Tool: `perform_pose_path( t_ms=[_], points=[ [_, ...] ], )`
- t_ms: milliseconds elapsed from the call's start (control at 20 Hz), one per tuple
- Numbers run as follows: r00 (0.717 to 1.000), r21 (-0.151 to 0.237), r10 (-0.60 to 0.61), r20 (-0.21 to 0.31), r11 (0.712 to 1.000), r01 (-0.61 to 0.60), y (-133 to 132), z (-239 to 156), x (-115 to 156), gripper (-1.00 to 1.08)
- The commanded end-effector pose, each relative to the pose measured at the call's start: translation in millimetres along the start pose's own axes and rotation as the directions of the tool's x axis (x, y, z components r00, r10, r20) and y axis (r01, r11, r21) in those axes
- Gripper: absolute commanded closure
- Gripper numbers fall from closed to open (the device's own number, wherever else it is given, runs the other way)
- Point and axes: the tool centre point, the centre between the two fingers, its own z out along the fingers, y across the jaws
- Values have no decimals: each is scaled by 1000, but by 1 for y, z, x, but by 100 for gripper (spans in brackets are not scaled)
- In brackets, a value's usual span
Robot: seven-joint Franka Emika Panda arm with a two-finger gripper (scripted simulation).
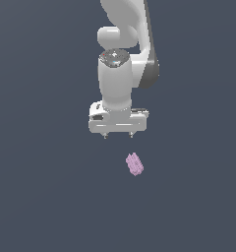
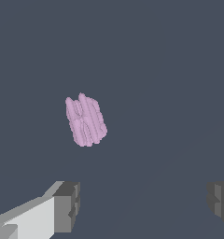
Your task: Pick up the object and move it to a goal position.
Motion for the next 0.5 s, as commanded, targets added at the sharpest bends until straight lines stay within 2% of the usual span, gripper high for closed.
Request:
perform_pose_path(
  t_ms=[0,450],
  points=[
    [1000,0,0,0,1000,0,0,0,0,-92],
    [999,-16,-9,44,1000,10,-6,13,-11,-92]
  ],
)
